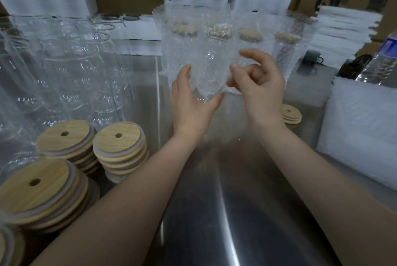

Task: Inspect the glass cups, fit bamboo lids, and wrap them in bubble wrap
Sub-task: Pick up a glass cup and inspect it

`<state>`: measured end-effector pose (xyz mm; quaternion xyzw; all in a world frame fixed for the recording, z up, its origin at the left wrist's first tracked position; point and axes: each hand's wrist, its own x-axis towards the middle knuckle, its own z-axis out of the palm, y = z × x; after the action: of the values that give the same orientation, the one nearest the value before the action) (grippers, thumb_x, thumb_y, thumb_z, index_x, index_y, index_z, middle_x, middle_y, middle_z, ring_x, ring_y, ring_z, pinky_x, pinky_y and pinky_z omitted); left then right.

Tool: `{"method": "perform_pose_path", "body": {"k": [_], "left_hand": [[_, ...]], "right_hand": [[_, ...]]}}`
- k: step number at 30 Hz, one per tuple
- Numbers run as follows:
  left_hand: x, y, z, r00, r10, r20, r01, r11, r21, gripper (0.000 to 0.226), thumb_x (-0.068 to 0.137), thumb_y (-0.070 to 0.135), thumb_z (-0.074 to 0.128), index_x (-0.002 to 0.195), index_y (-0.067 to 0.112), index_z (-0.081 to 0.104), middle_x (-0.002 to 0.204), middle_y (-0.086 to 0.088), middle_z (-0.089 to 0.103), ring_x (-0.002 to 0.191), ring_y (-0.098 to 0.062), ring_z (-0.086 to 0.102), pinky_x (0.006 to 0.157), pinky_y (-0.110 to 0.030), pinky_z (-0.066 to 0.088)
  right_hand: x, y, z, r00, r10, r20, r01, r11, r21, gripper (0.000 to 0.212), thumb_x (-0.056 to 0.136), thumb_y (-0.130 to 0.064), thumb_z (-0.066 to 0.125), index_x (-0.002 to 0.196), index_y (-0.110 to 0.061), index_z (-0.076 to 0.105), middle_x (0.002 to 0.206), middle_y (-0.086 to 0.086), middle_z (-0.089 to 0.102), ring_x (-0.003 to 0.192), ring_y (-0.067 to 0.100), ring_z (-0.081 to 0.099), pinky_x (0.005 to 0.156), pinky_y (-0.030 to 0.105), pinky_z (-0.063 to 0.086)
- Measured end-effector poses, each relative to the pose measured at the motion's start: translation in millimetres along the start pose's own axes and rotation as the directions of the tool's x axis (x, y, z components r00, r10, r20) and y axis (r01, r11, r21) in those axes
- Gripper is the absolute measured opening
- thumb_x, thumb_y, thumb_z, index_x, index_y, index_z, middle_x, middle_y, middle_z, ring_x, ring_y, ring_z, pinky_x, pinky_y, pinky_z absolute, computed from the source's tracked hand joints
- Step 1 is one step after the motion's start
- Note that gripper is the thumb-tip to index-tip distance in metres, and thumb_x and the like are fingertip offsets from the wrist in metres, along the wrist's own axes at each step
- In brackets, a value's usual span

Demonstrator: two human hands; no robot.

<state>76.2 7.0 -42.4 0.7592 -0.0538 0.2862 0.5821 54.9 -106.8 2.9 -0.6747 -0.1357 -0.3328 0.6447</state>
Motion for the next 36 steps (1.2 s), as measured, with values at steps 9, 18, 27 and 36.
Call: {"method": "perform_pose_path", "body": {"k": [9,18,27,36], "left_hand": [[-1.3,6.3,-3.2,0.977,-0.208,0.044,0.208,0.896,-0.392,0.058,0.084,0.027,0.077,0.122,0.023,0.034,0.129,-0.008,0.054,0.109,-0.019,0.059,0.079,-0.015,0.049],[2.1,9.2,-5.3,0.930,-0.262,0.258,0.365,0.749,-0.552,0.007,0.101,0.026,0.051,0.102,0.022,0.056,0.091,0.011,0.066,0.081,-0.008,0.071,0.067,-0.030,0.059],[2.1,18.7,-9.4,0.875,-0.271,0.402,0.466,0.699,-0.543,0.058,0.101,0.046,0.037,0.137,0.001,0.048,0.129,-0.020,0.061,0.109,-0.034,0.065,0.100,-0.057,0.047],[3.1,11.0,-12.7,0.807,-0.373,0.458,0.589,0.565,-0.578,0.061,0.097,0.065,0.027,0.113,0.023,0.068,0.108,-0.007,0.074,0.091,-0.023,0.073,0.067,-0.033,0.060]], "right_hand": [[3.3,35.5,-2.3,0.816,0.534,0.222,-0.559,0.826,0.072,0.033,0.101,-0.038,0.049,0.134,-0.031,0.044,0.133,0.001,0.054,0.120,0.015,0.057,0.104,0.036,0.047],[-5.9,32.3,10.6,0.766,0.528,0.367,-0.589,0.805,0.073,0.042,0.097,-0.049,0.044,0.123,-0.017,0.050,0.131,0.007,0.055,0.123,0.023,0.056,0.107,0.047,0.044],[-8.2,29.4,11.5,0.786,0.512,0.347,-0.584,0.799,0.142,0.040,0.095,-0.036,0.060,0.126,-0.016,0.044,0.115,0.007,0.069,0.097,0.027,0.071,0.091,0.055,0.055],[-10.3,23.9,14.1,0.840,0.428,0.333,-0.432,0.900,-0.065,0.054,0.093,-0.026,0.065,0.141,-0.019,0.041,0.099,0.007,0.066,0.065,0.011,0.065,0.060,0.027,0.055]]}}
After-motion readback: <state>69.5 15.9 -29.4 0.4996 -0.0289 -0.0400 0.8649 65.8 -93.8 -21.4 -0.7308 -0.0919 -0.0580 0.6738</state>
